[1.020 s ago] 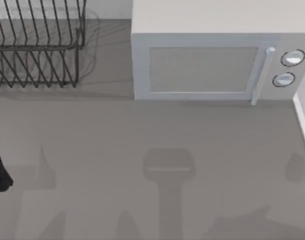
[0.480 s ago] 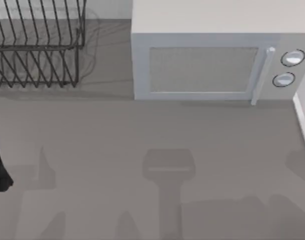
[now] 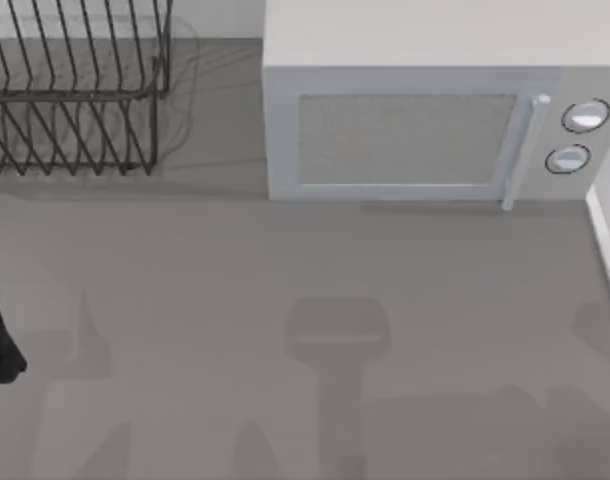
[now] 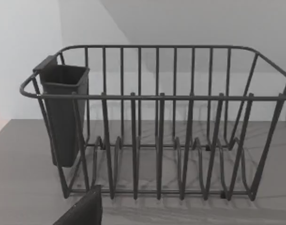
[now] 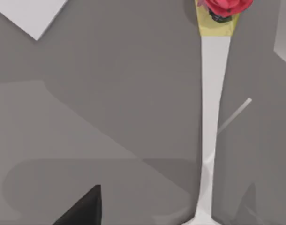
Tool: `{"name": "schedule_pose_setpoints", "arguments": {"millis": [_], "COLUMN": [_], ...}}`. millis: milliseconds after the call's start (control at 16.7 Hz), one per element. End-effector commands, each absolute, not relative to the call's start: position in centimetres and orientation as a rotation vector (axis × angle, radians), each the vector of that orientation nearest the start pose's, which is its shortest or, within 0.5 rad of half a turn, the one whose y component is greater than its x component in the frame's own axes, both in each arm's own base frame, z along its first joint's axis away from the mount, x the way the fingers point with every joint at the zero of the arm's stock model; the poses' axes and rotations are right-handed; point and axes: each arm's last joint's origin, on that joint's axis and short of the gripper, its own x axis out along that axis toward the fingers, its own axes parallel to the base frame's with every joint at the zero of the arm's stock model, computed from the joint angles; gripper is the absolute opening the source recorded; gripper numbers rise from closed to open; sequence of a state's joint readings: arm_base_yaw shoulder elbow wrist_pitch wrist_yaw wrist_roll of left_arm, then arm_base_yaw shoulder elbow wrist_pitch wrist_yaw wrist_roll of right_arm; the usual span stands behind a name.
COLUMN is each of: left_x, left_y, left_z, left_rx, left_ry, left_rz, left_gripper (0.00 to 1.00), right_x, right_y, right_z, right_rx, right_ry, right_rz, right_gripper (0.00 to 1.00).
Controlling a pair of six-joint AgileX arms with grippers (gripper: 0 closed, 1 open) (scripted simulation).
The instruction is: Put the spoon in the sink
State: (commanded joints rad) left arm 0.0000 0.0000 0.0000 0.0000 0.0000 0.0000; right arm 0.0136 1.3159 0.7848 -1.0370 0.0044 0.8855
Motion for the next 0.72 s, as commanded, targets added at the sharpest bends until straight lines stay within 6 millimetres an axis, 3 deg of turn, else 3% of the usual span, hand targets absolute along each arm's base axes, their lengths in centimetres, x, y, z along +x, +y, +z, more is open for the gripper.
{"name": "schedule_pose_setpoints", "arguments": {"millis": [480,720], "left_x": [10.6,10.6], "left_y": [-0.1,-0.1], "left_z": [16.0,16.0], "left_rx": [0.000,0.000], "left_ry": [0.000,0.000], "left_rz": [0.000,0.000], "left_gripper": [1.00,1.00], "right_x": [20.3,20.0], "right_y": [0.3,0.3], "right_z": [10.4,9.3], "right_rx": [0.683,0.682], "right_ry": [1.451,1.456], "right_rz": [-0.683,-0.685], "right_gripper": [1.00,1.00]}}
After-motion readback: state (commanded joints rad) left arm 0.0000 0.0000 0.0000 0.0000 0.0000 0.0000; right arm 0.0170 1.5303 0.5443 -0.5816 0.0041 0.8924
